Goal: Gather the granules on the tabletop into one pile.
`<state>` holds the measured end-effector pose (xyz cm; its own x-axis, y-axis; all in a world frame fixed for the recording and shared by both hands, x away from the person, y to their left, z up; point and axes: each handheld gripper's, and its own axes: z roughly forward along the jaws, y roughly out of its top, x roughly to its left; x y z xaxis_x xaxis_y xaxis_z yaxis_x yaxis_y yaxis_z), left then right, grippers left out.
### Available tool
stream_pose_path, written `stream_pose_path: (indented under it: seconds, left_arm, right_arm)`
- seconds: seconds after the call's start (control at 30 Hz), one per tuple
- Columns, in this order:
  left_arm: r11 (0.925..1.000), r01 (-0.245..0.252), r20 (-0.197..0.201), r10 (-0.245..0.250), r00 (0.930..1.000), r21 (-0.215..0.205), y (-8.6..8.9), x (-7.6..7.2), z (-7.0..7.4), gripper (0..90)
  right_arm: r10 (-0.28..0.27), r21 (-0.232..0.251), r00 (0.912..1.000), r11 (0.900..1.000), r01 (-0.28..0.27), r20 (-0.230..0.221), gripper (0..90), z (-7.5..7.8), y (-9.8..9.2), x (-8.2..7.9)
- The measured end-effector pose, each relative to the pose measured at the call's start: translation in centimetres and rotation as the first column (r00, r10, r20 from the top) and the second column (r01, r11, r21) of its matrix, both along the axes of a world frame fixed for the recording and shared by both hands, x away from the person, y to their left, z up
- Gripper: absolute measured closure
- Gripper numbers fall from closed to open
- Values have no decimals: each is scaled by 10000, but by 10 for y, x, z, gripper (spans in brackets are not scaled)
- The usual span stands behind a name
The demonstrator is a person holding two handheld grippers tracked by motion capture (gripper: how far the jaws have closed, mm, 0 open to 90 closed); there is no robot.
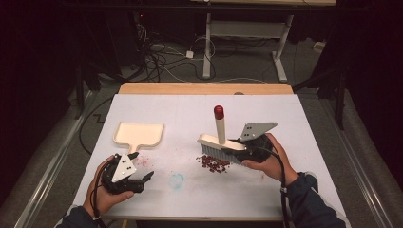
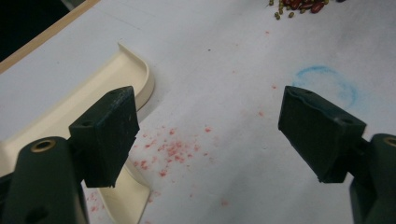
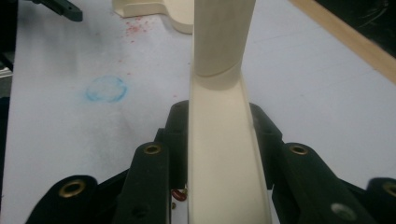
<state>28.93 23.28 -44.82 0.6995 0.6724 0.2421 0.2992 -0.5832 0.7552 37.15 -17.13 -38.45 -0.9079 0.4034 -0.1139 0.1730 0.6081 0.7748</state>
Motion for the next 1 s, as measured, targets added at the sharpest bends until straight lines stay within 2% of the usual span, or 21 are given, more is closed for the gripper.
stream_pose_path:
  seconds: [0.07,0.17,0.33,0.4,0.47,0.5,0.6,0.7,0.77,0.9,1.0]
  left_arm:
    - [10000,-3,16,3,10000,-17,1,0,0,194]
    - [10000,10,38,-10,10000,-36,0,-1,1,194]
    - [10000,13,31,-12,10000,-24,-1,-1,1,195]
    - [10000,32,20,-32,10000,-38,-2,-1,1,196]
    - [10000,25,11,-25,10000,-4,-2,-1,1,196]
    - [10000,12,28,-12,10000,-21,-2,-1,2,196]
    - [9997,-22,55,23,10000,-227,-1,-3,4,202]
    - [9997,44,60,-42,10000,-253,-1,-4,5,203]
    - [9996,101,41,-100,9999,-248,-1,-4,5,204]
    - [9992,111,55,-109,9999,-381,-3,-5,6,207]
    - [9989,187,49,-185,9998,-436,-6,-6,7,210]
  right_arm:
    - [-179,57,9998,9998,179,80,678,2,-5,-3]
    - [-836,49,9961,9965,835,273,679,2,-14,-9]
    - [-2171,158,9756,9761,2167,326,678,-10,-21,-14]
    - [-2809,202,9587,9597,2802,451,678,-18,-23,-14]
    - [-3286,161,9435,9445,3282,426,678,-26,-23,-15]
    - [-3578,65,9331,9338,3578,371,678,-30,-22,-15]
    - [-4442,-30,8959,8959,4442,-20,677,-43,-20,-20]
    - [-4845,-9,8743,8747,4847,-289,678,-42,-19,-29]
    - [-4979,17,8662,8669,4984,-430,678,-43,-14,-35]
    - [-5215,-285,8532,8530,5212,-75,678,-45,8,-44]
    - [-5551,-392,8316,8307,5554,183,677,-48,28,-49]
